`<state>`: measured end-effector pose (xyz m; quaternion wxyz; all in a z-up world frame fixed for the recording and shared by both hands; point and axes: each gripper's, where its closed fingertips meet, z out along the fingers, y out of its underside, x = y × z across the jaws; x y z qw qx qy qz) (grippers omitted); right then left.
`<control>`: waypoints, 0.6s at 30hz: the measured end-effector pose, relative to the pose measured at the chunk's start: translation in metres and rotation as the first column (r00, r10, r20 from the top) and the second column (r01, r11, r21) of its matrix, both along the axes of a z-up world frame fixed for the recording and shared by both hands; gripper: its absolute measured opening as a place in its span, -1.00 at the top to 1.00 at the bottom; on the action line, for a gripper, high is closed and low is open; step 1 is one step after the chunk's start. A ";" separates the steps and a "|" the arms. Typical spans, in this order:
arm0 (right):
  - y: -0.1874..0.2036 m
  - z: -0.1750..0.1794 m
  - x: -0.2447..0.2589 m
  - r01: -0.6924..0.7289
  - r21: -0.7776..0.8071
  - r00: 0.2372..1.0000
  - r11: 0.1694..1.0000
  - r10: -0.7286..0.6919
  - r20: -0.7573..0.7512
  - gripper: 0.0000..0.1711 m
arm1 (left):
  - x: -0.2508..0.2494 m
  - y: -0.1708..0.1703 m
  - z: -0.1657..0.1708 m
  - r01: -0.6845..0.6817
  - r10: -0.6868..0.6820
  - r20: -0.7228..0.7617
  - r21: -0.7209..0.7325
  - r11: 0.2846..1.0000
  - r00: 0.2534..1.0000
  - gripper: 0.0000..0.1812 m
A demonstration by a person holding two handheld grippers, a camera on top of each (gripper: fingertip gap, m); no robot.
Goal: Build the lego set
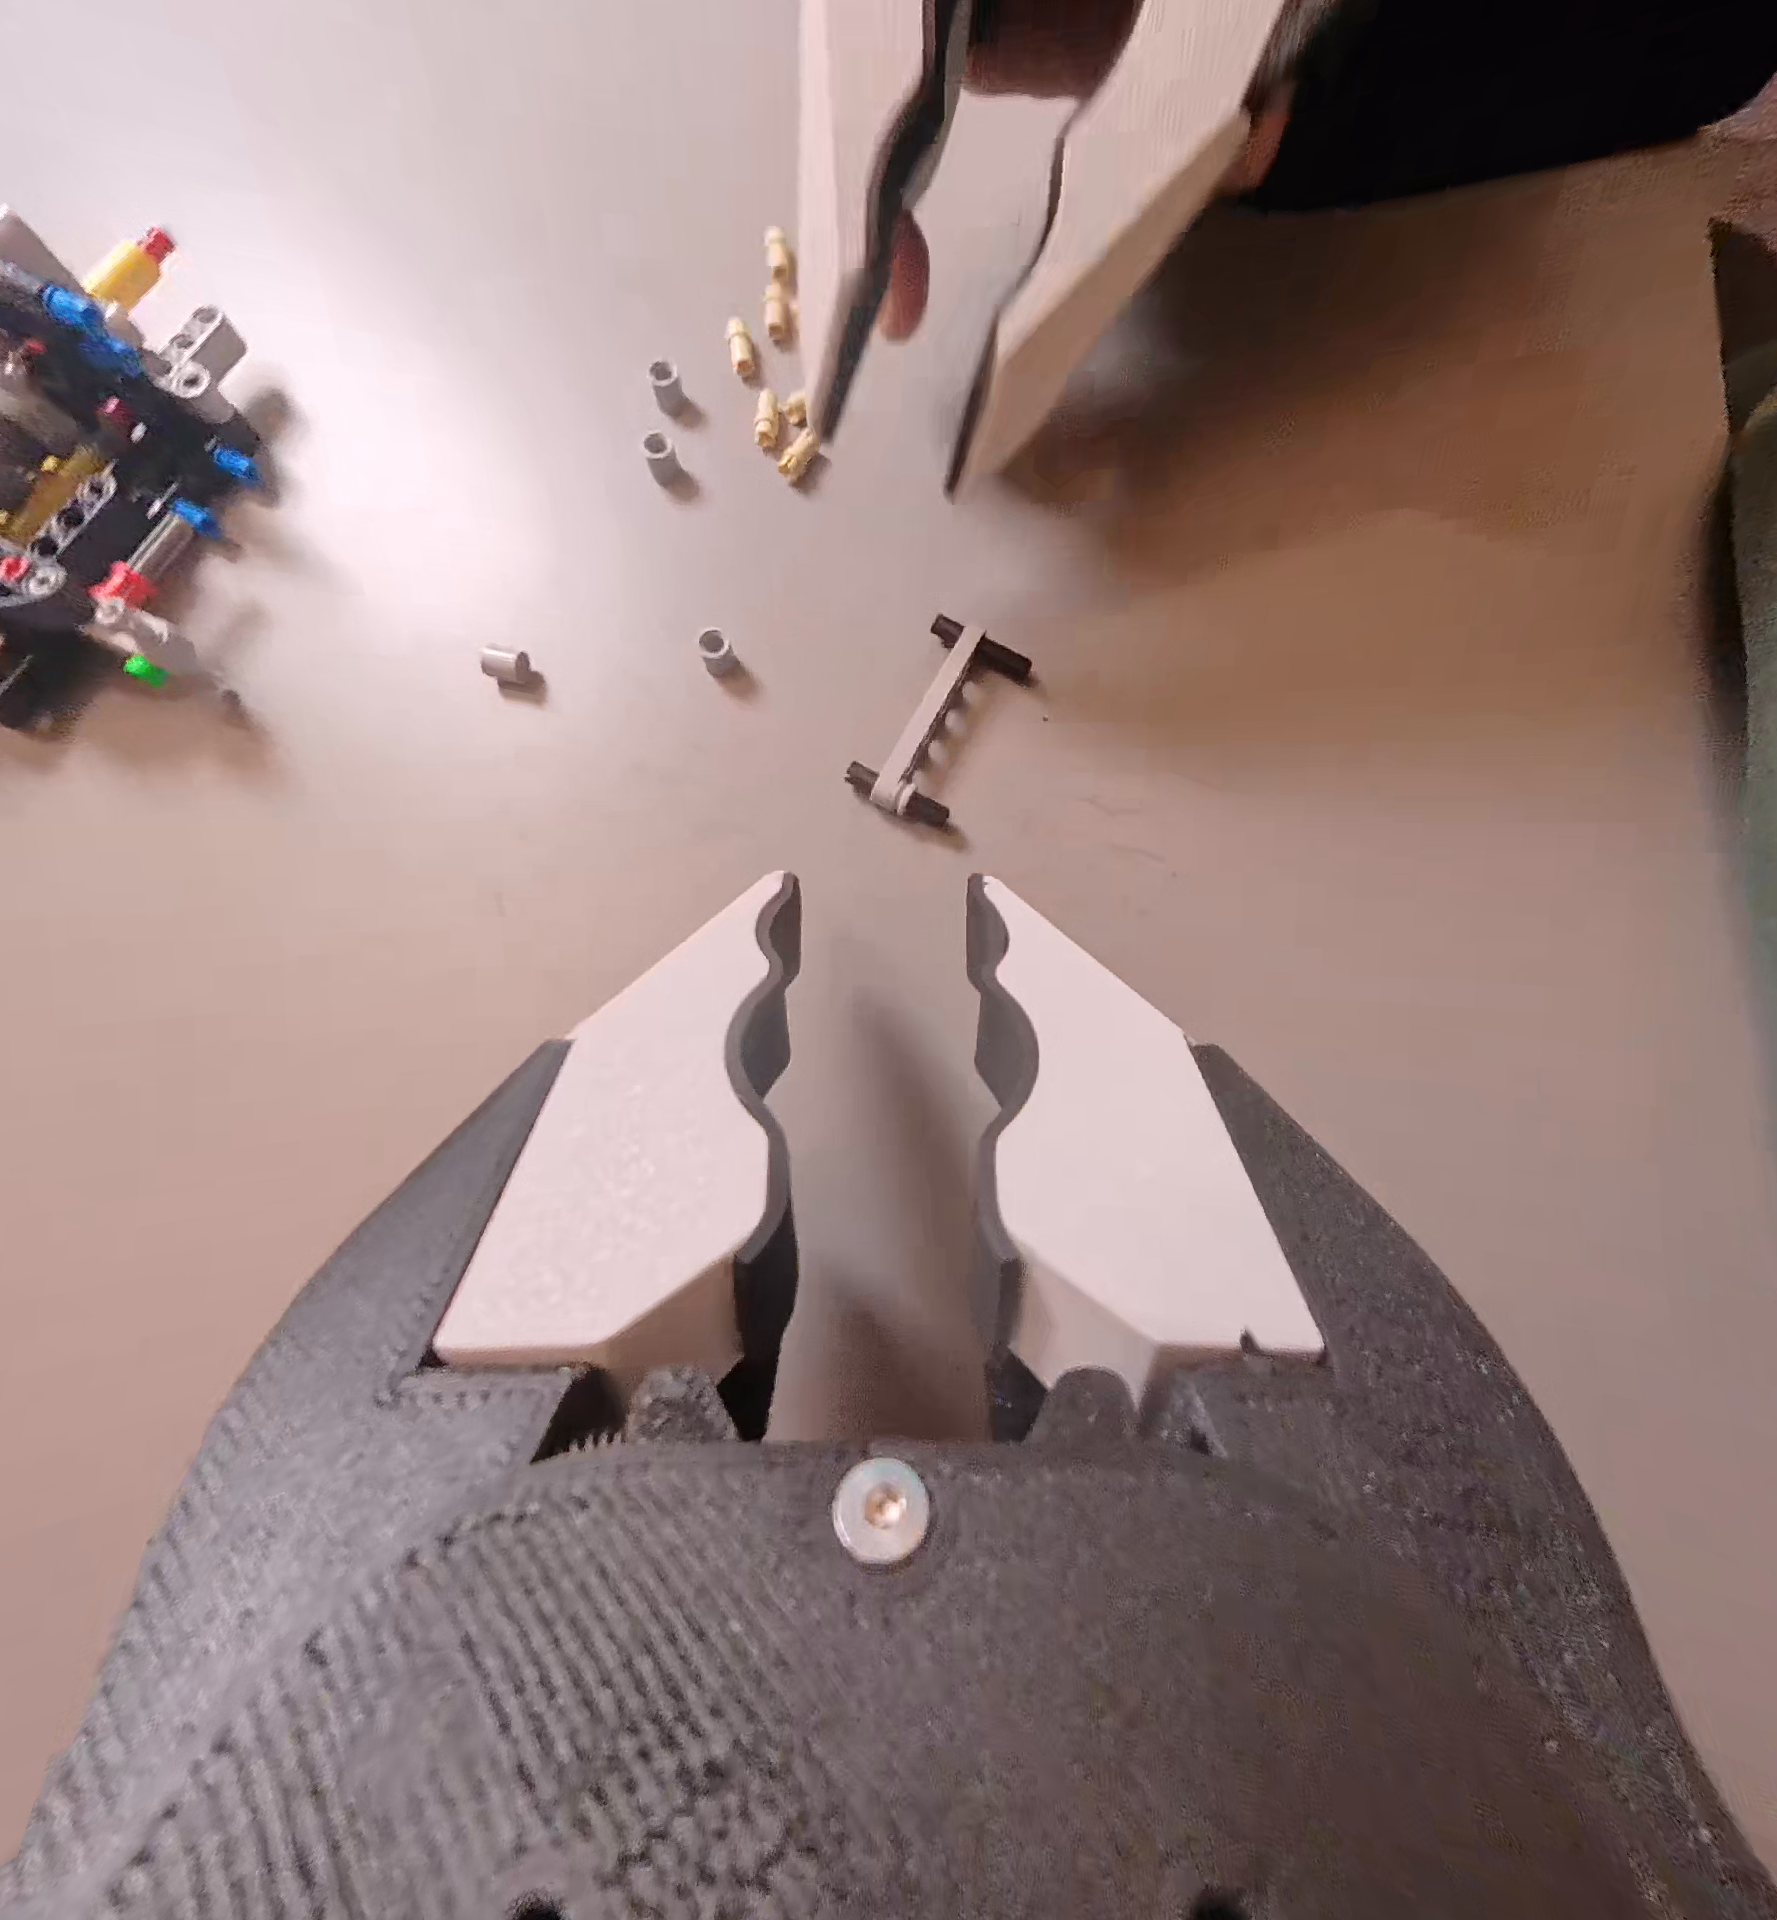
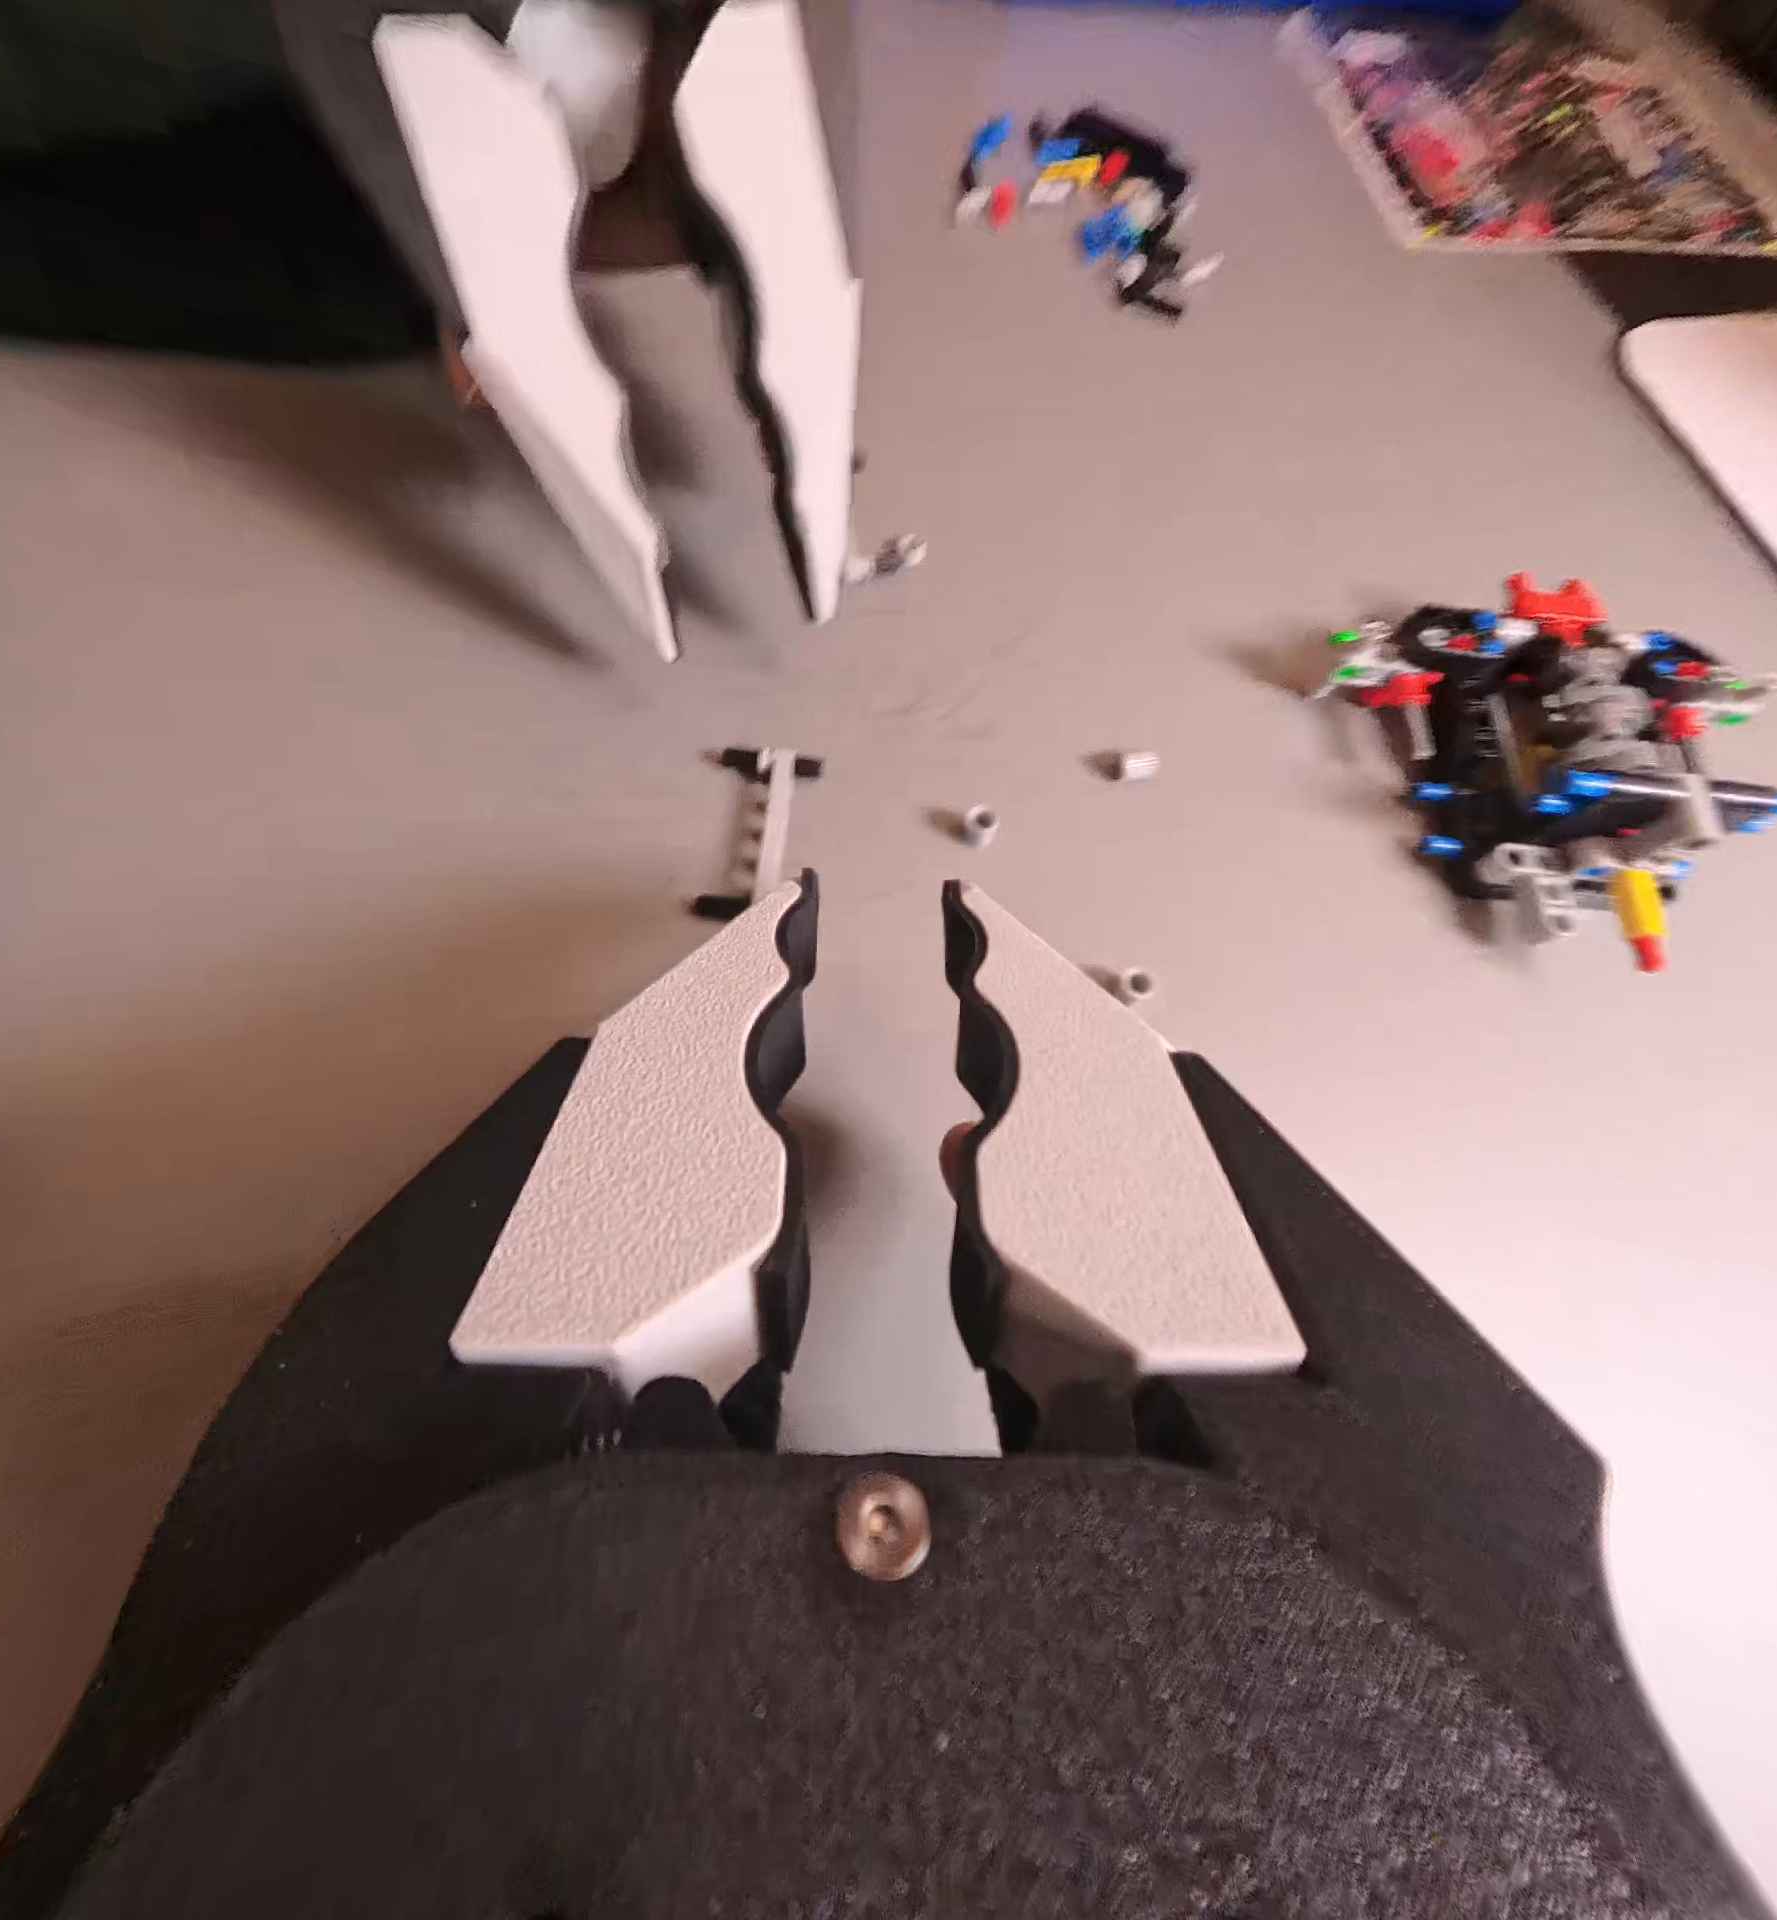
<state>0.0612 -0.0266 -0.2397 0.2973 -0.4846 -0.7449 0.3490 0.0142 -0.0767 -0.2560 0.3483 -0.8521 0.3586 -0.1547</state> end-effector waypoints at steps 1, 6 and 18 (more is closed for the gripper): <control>-0.007 -0.006 0.001 -0.029 0.020 0.999 0.999 0.028 0.041 0.75 | 0.001 0.002 0.000 0.025 -0.025 0.006 0.012 1.000 1.000 0.66; -0.029 -0.021 0.003 -0.126 0.078 0.982 0.989 0.113 0.153 0.66 | 0.014 0.006 -0.004 0.184 -0.181 -0.045 0.060 0.981 0.982 0.58; -0.023 -0.031 -0.005 -0.144 0.023 0.955 0.989 0.132 0.267 0.98 | 0.028 0.001 -0.016 0.274 -0.274 0.012 -0.004 0.962 0.962 0.79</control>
